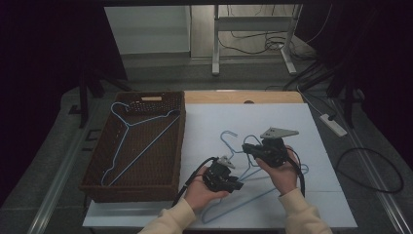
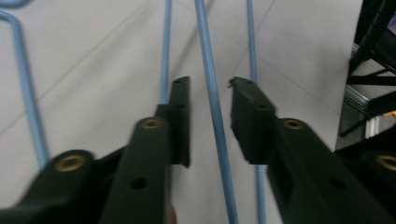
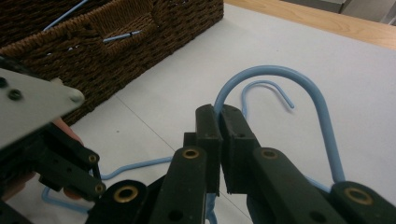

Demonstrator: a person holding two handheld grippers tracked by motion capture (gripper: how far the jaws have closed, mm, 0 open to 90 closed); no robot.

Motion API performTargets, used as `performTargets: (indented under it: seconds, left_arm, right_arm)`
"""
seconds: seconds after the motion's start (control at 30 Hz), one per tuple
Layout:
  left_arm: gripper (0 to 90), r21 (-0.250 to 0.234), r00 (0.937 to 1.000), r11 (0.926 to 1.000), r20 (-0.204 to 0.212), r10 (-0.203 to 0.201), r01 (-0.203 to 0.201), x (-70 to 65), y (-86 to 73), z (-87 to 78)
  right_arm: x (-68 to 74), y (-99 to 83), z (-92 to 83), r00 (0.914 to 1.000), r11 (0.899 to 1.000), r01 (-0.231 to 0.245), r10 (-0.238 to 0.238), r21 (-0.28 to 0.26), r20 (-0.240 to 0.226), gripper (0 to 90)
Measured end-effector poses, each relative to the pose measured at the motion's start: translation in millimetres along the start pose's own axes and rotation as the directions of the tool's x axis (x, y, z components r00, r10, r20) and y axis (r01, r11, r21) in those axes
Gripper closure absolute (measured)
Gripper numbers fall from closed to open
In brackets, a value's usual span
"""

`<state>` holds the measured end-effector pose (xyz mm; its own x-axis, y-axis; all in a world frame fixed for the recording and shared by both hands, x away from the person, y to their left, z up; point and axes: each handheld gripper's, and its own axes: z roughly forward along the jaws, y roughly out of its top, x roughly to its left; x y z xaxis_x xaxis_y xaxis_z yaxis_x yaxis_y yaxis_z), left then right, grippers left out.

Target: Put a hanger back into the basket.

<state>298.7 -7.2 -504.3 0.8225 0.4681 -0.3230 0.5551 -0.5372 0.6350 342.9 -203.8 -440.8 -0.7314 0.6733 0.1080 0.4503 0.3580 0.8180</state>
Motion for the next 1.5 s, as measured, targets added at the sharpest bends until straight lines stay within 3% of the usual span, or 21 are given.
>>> performTargets:
  seconds: [0.07, 0.13, 0.27, 0.47, 0.63, 0.9, 1.0, 1.3, 1.5]
  left_arm:
    - [81.9, 0.002, 1.0, 1.0, 0.003, 0.001, -0.001, 0.5, -0.1, 0.6]
    - [83.1, -0.006, 0.9998, 0.9999, 0.018, -0.011, 0.012, 1.0, -0.1, 0.6]
    - [84.6, -0.039, 0.9999, 0.9992, 0.009, -0.009, 0.009, -1.1, -1.0, -2.2]
    - [86.1, -0.091, 0.9999, 0.9958, -0.01, -0.005, 0.004, -3.7, -3.0, -11.7]
    - [86.1, -0.118, 0.9999, 0.9929, -0.01, -0.013, 0.011, -3.9, -4.7, -20.4]
    - [86.2, -0.149, 0.9997, 0.9886, -0.005, -0.024, 0.023, -6.2, -4.7, -26.8]
    - [86.2, -0.179, 0.9995, 0.9833, -0.001, -0.033, 0.032, -8.0, -4.0, -31.5]
    - [86.2, -0.218, 0.9995, 0.9755, -0.002, -0.03, 0.029, -11.8, -2.5, -42.8]
    - [86.3, -0.252, 0.9993, 0.967, 0.006, -0.036, 0.036, -12.2, -1.3, -56.0]
  right_arm:
    - [0.3, 0.2, -1.2, 1.0, 1.0, 0.0, 0.0, -0.003, -0.003, 87.1]
    - [0.7, -0.2, -2.7, 1.0, 1.0, 0.002, -0.002, -0.009, -0.002, 86.9]
    - [1.7, -1.0, -9.4, 1.0, 1.0, 0.0, 0.0, -0.022, 0.002, 85.4]
    - [4.0, -11.4, -33.5, 0.9998, 0.996, -0.018, 0.019, -0.085, 0.009, 52.5]
    - [7.1, -31.8, -53.6, 0.999, 0.992, 0.006, 0.0, -0.128, 0.044, 37.8]
    - [-6.8, -79.2, -85.4, 0.9957, 0.99, -0.009, 0.021, -0.14, 0.09, 32.3]
    - [-12.6, -87.4, -88.8, 0.9948, 0.991, -0.006, 0.019, -0.135, 0.1, 32.2]
    - [-21.1, -94.2, -88.4, 0.9947, 0.992, -0.006, 0.019, -0.124, 0.101, 32.3]
    - [-26.7, -97.5, -89.4, 0.9912, 0.994, 0.004, 0.01, -0.11, 0.132, 32.1]
